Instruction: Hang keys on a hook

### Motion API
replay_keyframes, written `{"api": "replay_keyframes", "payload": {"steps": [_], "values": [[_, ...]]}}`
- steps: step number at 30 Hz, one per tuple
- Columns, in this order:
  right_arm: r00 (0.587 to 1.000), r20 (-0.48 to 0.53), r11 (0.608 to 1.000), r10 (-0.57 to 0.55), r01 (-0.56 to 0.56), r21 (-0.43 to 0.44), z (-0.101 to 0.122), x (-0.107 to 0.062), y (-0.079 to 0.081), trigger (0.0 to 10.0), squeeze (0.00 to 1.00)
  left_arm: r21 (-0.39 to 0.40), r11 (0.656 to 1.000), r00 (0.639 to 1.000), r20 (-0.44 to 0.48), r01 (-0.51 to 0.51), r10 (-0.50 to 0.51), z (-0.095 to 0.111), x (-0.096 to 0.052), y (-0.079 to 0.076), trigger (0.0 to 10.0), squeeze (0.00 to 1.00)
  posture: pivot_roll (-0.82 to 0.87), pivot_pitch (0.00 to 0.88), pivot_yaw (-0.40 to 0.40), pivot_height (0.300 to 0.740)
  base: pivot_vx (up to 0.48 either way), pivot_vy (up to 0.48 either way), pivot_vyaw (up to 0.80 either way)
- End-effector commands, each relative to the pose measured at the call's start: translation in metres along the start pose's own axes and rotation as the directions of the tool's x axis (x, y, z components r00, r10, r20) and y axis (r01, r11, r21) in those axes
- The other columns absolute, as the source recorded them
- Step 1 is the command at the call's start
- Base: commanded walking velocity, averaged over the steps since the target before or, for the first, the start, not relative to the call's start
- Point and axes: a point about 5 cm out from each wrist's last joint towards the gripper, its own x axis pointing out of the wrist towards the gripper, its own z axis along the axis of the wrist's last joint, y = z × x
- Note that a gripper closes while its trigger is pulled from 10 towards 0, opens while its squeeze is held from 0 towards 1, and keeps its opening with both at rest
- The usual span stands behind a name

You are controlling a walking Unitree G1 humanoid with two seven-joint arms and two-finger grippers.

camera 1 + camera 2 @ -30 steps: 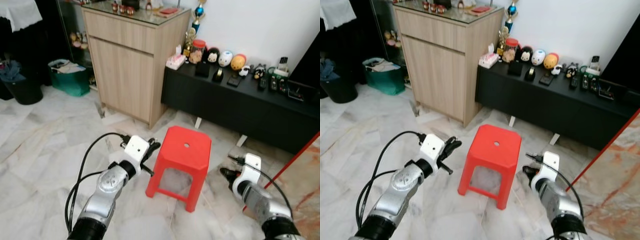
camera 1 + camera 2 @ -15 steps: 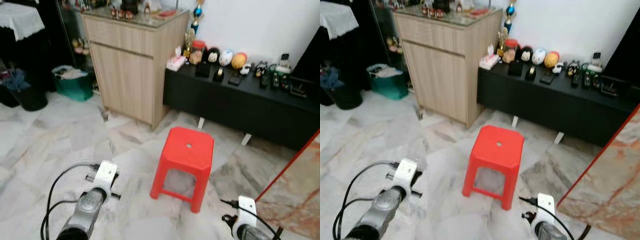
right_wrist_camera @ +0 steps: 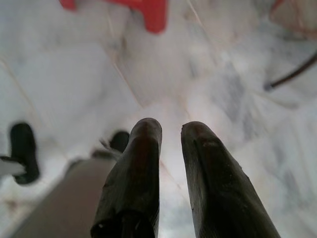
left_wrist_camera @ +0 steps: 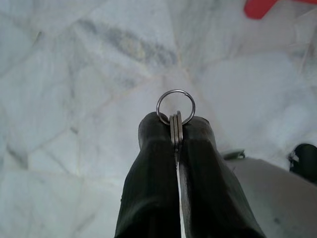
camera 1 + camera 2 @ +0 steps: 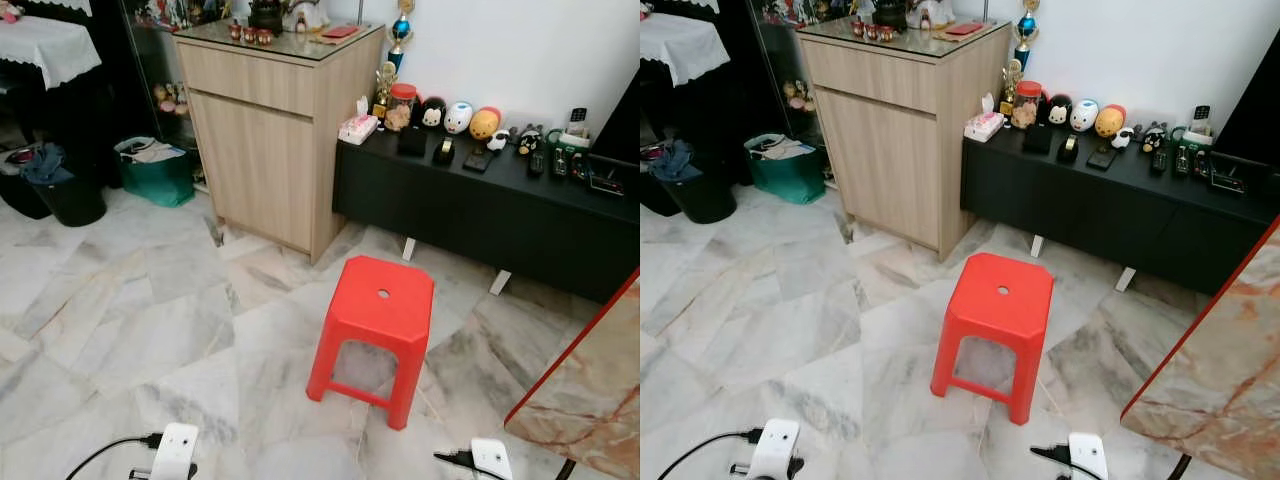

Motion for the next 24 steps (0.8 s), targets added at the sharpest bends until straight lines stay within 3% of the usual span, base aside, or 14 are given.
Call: {"api": "replay_keyframes", "payload": {"steps": [1, 7, 13, 19, 24], "values": [[1.000, -0.020, 1.000, -0.020, 0.020, 0.001, -0.007, -0.001, -0.002, 10.0, 0.00, -0.019, 0.999, 0.999, -0.039, -0.028, 0.027, -0.010, -0.002, 0.000, 10.0, 0.00, 0.04, 0.000, -0.052, 0.740, 0.000, 0.000, 0.00], [1.000, 0.000, 1.000, -0.011, 0.011, 0.025, -0.001, 0.000, 0.003, 10.0, 0.00, -0.054, 0.997, 0.998, -0.047, -0.046, 0.044, -0.013, -0.002, -0.002, 10.0, 0.00, 0.05, 0.000, -0.064, 0.740, 0.000, 0.000, 0.00], [0.999, 0.050, 1.000, -0.003, 0.002, 0.027, 0.023, 0.003, 0.011, 10.0, 0.00, -0.052, 0.998, 0.999, -0.034, -0.038, 0.036, -0.005, 0.000, -0.007, 10.0, 0.00, 0.02, 0.000, -0.069, 0.740, 0.000, -0.149, 0.00], [0.999, 0.039, 0.993, -0.008, 0.003, 0.116, 0.030, 0.004, 0.013, 10.0, 0.00, -0.050, 0.998, 0.999, -0.024, -0.030, 0.029, 0.001, 0.002, -0.012, 10.0, 0.00, 0.02, 0.000, -0.057, 0.740, 0.000, -0.317, 0.00], [0.999, 0.042, 0.981, -0.020, 0.011, 0.193, 0.034, 0.004, 0.015, 10.0, 0.00, -0.047, 0.998, 0.999, -0.025, -0.032, 0.031, 0.002, 0.002, -0.010, 10.0, 0.00, 0.02, 0.000, -0.037, 0.740, 0.000, -0.319, -0.76]]}}
